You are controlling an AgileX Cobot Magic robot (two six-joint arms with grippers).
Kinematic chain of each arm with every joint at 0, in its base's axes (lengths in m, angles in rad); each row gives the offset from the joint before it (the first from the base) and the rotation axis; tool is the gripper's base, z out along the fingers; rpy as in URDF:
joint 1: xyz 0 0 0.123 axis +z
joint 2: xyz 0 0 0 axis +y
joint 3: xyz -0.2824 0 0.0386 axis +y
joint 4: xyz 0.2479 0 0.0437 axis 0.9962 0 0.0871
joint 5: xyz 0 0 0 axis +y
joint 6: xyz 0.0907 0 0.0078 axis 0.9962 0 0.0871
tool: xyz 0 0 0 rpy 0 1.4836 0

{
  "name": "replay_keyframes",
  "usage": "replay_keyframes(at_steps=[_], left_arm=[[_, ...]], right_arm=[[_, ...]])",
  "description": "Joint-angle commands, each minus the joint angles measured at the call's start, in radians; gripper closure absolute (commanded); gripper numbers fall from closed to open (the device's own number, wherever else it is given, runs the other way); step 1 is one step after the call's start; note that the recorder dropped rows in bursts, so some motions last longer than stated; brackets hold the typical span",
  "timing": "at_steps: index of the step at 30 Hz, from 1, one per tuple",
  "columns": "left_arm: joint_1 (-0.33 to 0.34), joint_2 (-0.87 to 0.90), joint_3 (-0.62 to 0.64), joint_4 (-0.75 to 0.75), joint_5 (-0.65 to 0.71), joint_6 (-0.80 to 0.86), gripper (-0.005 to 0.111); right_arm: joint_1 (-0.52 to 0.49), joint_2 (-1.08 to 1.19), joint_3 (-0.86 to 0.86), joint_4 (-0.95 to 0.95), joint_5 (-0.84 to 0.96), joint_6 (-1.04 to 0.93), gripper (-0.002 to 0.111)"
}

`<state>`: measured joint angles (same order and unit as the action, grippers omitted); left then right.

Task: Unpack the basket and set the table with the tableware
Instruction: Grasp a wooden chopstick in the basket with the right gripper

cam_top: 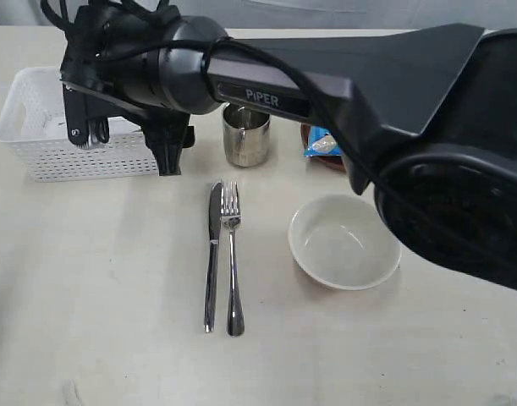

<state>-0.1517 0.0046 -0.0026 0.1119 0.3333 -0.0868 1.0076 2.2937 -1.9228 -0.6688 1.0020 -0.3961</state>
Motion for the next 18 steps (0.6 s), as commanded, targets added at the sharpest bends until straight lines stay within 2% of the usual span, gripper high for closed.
replay_keyframes(at_steps=[1,6,10,12,18], left_arm=[[0.003,-0.005,0.003,-0.011,-0.007,0.002,0.107],[0.003,-0.005,0.003,-0.011,-0.007,0.002,0.107],[0.003,-0.005,0.003,-0.011,-0.007,0.002,0.107],[0.003,-0.005,0.003,-0.011,-0.007,0.002,0.107],[0.003,-0.005,0.003,-0.011,-0.007,0.002,0.107]], right_arm=[[0.000,0.014,-0.006,-0.012,-0.010,0.007,0.061],[0.000,0.027,-0.006,-0.016,0.002,0.007,0.077],[0.010,0.027,-0.006,-0.057,0.013,0.007,0.100],[0.013,0.027,-0.006,-0.074,0.020,0.007,0.109],[0.032,0.013,-0.006,-0.125,0.027,0.007,0.109]])
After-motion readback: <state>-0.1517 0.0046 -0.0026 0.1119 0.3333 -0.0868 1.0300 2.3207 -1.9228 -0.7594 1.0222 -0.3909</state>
